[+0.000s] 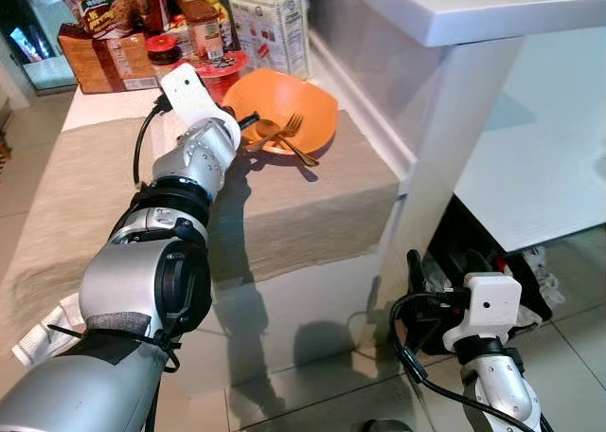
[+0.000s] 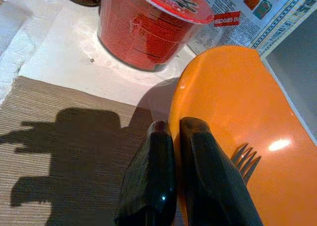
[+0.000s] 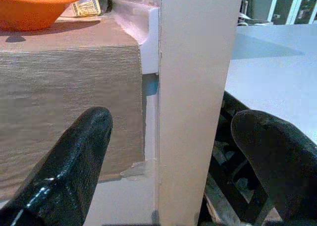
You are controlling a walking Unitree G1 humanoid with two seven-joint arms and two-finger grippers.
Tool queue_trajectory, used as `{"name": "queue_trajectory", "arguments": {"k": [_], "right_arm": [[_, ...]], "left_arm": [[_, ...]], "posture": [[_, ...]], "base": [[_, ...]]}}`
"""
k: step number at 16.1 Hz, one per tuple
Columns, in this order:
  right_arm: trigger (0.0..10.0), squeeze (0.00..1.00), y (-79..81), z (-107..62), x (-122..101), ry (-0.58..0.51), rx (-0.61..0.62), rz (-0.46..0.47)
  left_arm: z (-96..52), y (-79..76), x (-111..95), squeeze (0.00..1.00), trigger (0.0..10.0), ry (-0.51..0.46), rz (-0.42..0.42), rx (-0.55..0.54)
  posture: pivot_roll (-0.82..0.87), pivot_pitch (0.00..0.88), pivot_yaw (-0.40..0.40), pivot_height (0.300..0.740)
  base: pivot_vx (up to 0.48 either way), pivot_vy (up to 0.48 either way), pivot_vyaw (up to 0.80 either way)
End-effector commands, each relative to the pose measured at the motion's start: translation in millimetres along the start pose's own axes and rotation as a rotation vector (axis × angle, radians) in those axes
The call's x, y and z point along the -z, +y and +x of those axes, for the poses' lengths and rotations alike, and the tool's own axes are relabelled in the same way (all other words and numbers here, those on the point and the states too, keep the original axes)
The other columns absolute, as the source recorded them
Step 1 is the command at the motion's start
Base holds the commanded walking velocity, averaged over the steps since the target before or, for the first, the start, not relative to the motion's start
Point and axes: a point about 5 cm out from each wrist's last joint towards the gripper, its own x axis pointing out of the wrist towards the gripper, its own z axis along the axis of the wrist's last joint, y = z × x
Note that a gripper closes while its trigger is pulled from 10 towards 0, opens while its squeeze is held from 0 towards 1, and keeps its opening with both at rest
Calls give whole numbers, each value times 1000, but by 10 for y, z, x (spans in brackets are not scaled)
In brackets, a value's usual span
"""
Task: Setting the table
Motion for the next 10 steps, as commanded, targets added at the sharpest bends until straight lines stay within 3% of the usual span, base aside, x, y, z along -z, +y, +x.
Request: {"name": "queue_trajectory", "arguments": {"k": [1, 2, 7, 8, 9, 10], "right_arm": [[10000, 0, 32, 17, -23, -2, -17, -1], [10000, 0, 31, 15, -22, -3, -17, 0], [10000, 0, 35, 6, -19, 0, -16, 0], [10000, 0, 33, 6, -18, 1, -17, 0], [10000, 0, 37, 2, -14, 3, -18, -1], [10000, 0, 38, -1, -12, 4, -19, -1]], "left_arm": [[13, 184, 351, 0, 0, 131, 112, -96], [9, 146, 356, 0, 10000, 139, 128, -95], [4, 152, 365, 0, 10000, 156, 138, -130], [4, 189, 379, 341, 10000, 165, 128, -149], [6, 221, 387, 1000, 10000, 168, 122, -158], [7, 241, 389, 1000, 10000, 169, 113, -166]], "posture": [[-160, 24, 71, 740], [-160, 24, 71, 740], [-165, 26, 76, 740], [-165, 26, 76, 740], [-167, 25, 75, 740], [-167, 25, 75, 740]], "base": [[0, 0, 0], [0, 0, 0], [0, 0, 0], [0, 0, 0], [0, 0, 0], [0, 0, 0]]}}
